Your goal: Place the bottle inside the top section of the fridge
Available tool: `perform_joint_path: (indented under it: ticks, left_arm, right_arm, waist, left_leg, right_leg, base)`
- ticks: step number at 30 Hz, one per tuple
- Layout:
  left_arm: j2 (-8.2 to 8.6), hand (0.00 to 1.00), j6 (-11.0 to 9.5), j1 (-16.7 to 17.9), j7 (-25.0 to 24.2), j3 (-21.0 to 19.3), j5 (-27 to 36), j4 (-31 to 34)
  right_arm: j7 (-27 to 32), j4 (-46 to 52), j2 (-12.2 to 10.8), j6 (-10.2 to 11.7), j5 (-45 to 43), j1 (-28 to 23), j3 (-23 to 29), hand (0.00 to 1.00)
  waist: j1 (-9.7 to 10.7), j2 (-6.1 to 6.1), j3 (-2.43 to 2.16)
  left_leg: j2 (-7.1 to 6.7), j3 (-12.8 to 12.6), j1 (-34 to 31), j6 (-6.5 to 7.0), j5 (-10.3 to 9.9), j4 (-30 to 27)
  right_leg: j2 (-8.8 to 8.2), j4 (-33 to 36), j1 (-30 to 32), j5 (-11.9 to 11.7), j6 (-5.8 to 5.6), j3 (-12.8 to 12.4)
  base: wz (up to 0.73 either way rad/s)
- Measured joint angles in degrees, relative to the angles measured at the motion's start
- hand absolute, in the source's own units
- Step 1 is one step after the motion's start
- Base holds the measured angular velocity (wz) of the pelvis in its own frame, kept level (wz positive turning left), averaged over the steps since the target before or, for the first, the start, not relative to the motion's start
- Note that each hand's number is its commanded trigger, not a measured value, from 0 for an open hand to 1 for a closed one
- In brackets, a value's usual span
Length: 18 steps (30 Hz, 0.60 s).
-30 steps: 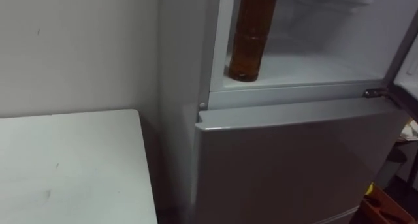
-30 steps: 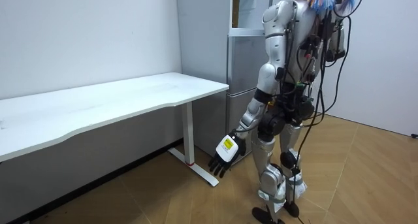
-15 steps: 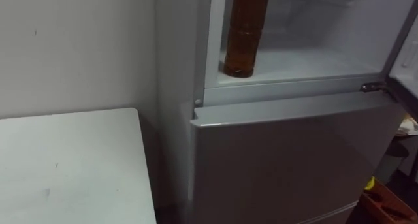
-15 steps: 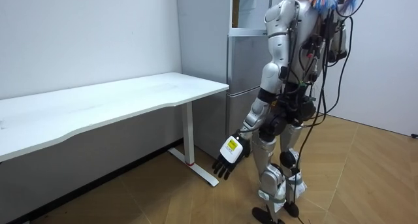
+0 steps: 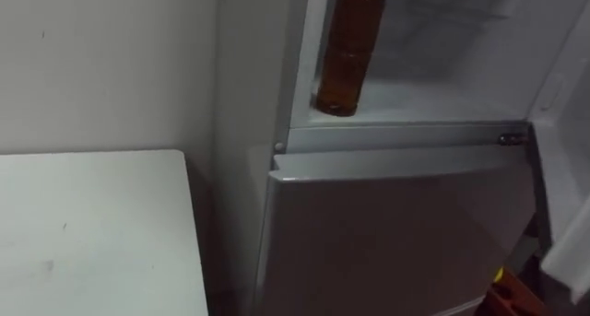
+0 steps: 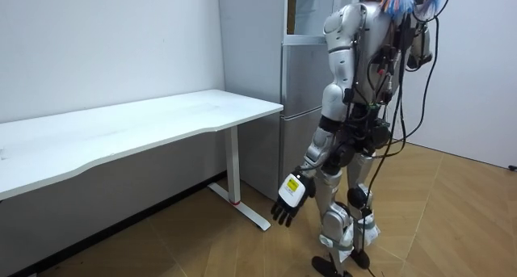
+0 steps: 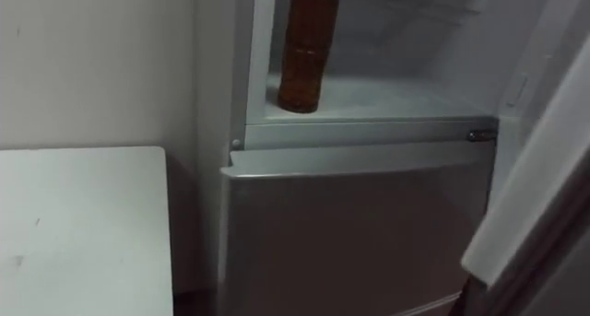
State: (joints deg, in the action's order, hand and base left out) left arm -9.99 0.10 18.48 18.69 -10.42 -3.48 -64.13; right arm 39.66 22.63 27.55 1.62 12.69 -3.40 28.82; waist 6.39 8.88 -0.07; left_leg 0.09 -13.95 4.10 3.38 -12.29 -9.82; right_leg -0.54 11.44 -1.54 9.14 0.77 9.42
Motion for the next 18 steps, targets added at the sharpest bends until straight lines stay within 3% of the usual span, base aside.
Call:
perform_joint_path:
  ticks: [8, 13, 18]
  left_arm:
    - [0.19, 0.00, 0.9, -0.3, 1.0, 0.6, -0.7, 0.0]
    - [0.23, 0.00, 0.8, -1.0, 1.0, 1.1, -0.7, -0.1]
    - [0.27, 0.00, 0.7, -1.3, 1.0, 1.2, -0.7, -0.1]
  right_arm:
    - [-4.4, 0.2, 0.0, 0.3, 0.1, 0.0, -0.6, 0.00]
    - [-6.4, 0.2, 0.0, 0.3, -1.3, 0.0, -0.8, 0.00]
    - [-8.1, 0.3, 0.0, 0.4, -2.0, 0.0, -0.8, 0.00]
  waist:
    - [-0.6, -2.34, -0.06]
    - [-0.9, -2.50, 0.07]
    - [-1.8, -1.80, 0.22]
  left_leg:
    - [0.16, 0.0, 0.6, -0.03, -0.1, 0.4]
    - [0.20, 0.0, 0.6, -0.15, 0.0, 0.3]
    - [0.19, -0.1, 0.7, -0.27, 0.1, 0.2]
  right_leg:
    - [-0.25, 0.2, -0.8, -0.1, -0.08, 0.0]
    - [-0.26, 0.4, -0.8, -0.1, -0.02, 0.0]
    - [-0.16, 0.2, -0.4, 0.0, 0.26, -0.7]
  base:
    - [0.00]
    - [0.00]
    - [-0.02]
